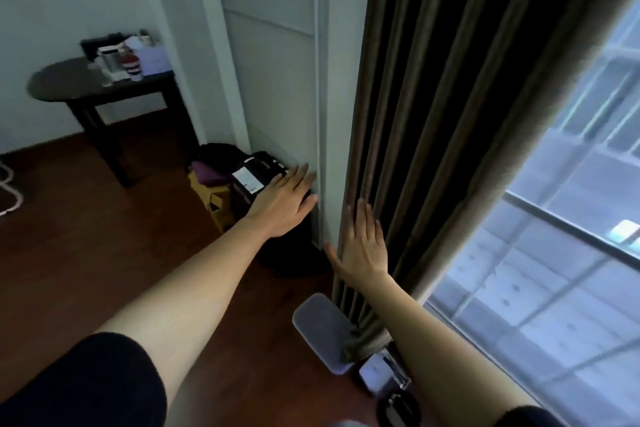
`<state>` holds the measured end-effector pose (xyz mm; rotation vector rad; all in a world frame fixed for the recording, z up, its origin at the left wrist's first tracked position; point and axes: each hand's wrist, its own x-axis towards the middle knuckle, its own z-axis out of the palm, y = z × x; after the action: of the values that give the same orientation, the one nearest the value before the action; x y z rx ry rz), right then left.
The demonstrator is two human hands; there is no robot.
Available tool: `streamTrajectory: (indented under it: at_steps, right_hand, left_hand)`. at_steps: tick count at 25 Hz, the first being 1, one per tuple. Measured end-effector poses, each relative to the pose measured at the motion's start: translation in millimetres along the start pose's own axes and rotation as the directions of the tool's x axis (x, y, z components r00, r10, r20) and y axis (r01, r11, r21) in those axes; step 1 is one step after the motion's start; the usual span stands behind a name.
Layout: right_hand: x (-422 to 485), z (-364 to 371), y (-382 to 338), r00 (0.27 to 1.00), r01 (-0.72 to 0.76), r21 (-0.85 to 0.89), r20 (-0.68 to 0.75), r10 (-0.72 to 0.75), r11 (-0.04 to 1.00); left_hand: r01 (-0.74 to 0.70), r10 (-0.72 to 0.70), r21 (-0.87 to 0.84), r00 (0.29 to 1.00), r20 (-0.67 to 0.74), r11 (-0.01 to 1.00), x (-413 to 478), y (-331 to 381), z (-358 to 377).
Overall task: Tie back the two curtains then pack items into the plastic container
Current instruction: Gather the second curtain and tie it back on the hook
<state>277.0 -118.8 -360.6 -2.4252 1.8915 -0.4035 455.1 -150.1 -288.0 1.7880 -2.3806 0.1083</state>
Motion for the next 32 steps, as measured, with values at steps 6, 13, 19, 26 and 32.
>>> streamTrajectory:
  at_steps: [6,13,19,26,32]
  right_hand:
    - [39.0,0.8,-17.5,0.981,-0.196,-0.038,-0.025,0.195,0.98]
    - [108.9,-1.4,-22.3,0.936,-0.312,-0.029,-0.177,0.303,0.95]
    - [148.7,-42.0,-37.1,0.877,-0.408,0.019,-0.27,0.398,0.913]
    - [192.8,-125.4,-35.1,0.789,-0.471,0.073,-0.412,0.457,0.879]
    - [215.7,-139.0,-22.5,0.78,-0.545,0.064,-0.326,0.534,0.836]
  left_hand:
    - [-0.205,0.205,-0.082,0.979,-0.003,0.975,71.9,-23.5,9.3]
    - [-0.361,0.329,-0.237,0.93,-0.162,0.902,160.2,-34.0,8.5]
    - [-0.51,0.39,-0.373,0.851,-0.353,0.775,208.3,-23.3,-34.4]
    - [-0.583,0.332,-0.532,0.802,-0.496,0.615,258.4,3.8,-104.0]
    - [-0.581,0.404,-0.596,0.814,-0.417,0.554,283.4,-3.4,-107.6]
